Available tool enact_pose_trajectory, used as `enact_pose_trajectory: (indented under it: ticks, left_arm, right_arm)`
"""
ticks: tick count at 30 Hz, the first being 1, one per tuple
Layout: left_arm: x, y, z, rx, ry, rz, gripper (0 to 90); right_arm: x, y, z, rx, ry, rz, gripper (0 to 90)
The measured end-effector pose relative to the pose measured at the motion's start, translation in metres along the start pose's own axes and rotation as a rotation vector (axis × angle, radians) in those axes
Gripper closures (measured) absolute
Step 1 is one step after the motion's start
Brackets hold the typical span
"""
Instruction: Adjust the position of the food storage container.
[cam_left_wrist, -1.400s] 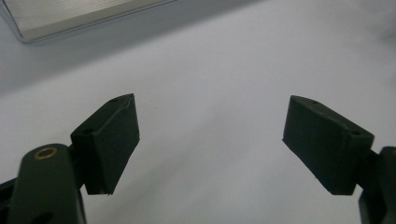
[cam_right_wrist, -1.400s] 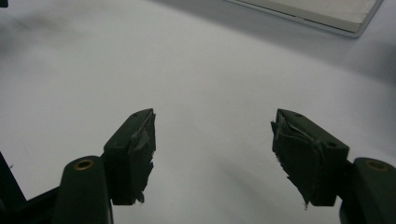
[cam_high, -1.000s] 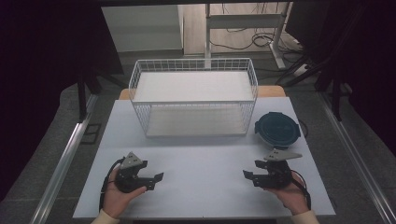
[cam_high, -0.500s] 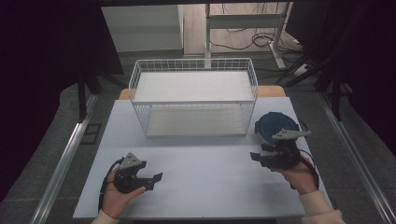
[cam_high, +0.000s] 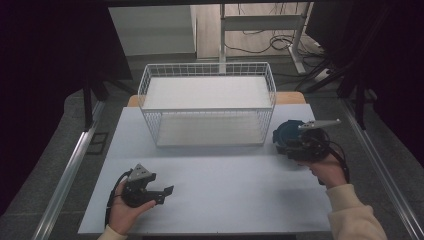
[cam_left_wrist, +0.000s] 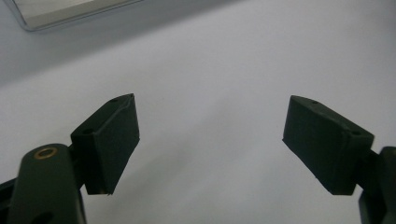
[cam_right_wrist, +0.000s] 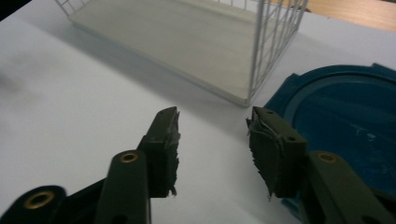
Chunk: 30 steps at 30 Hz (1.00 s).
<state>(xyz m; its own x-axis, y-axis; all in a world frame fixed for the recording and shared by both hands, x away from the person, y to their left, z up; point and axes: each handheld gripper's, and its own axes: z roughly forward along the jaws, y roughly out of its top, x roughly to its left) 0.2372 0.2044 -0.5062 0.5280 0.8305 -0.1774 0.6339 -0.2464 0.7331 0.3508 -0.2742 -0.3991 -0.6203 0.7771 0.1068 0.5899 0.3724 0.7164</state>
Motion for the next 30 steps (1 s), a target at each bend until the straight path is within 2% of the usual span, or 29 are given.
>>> enact_pose_trajectory:
  ticks: [6, 7, 10, 11, 14, 15, 18, 22, 27, 30]
  left_arm:
    - [0.0, 0.0, 0.0, -0.004, -0.012, -0.005, 18.3]
    - [0.0, 0.0, 0.0, -0.004, -0.013, -0.006, 18.3]
    - [0.001, 0.0, -0.001, -0.005, -0.014, -0.008, 18.3]
    - [0.001, 0.0, -0.001, -0.002, -0.015, -0.008, 18.3]
    - [0.001, 0.0, -0.001, -0.004, -0.014, -0.008, 18.3]
    - [0.002, 0.0, -0.001, -0.008, -0.013, -0.009, 18.3]
    - [0.002, 0.0, -0.002, -0.01, -0.012, -0.008, 18.3]
    - [0.002, 0.0, -0.001, -0.008, -0.009, -0.008, 18.4]
    - [0.003, 0.0, 0.0, 0.002, -0.008, -0.006, 18.4]
    - [0.003, 0.0, 0.002, 0.004, -0.008, -0.005, 18.4]
  right_arm:
    - [-0.014, 0.01, 0.0, -0.005, -0.04, -0.002, 65.1]
    - [-0.018, 0.012, 0.001, -0.013, -0.055, 0.004, 69.8]
    - [-0.023, 0.014, 0.002, -0.018, -0.07, 0.003, 73.2]
    - [-0.029, 0.016, 0.003, -0.023, -0.085, -0.001, 78.2]
    - [-0.034, 0.018, 0.003, -0.03, -0.092, -0.002, 83.0]
    - [-0.041, 0.021, 0.002, -0.033, -0.097, 0.008, 87.5]
    - [-0.047, 0.023, 0.001, -0.038, -0.111, 0.01, 88.8]
    - [-0.061, 0.028, 0.003, -0.023, -0.157, 0.013, 89.0]
    - [-0.073, 0.03, 0.008, -0.021, -0.156, 0.01, 89.2]
    - [-0.082, 0.032, 0.017, 0.014, -0.177, 0.005, 89.2]
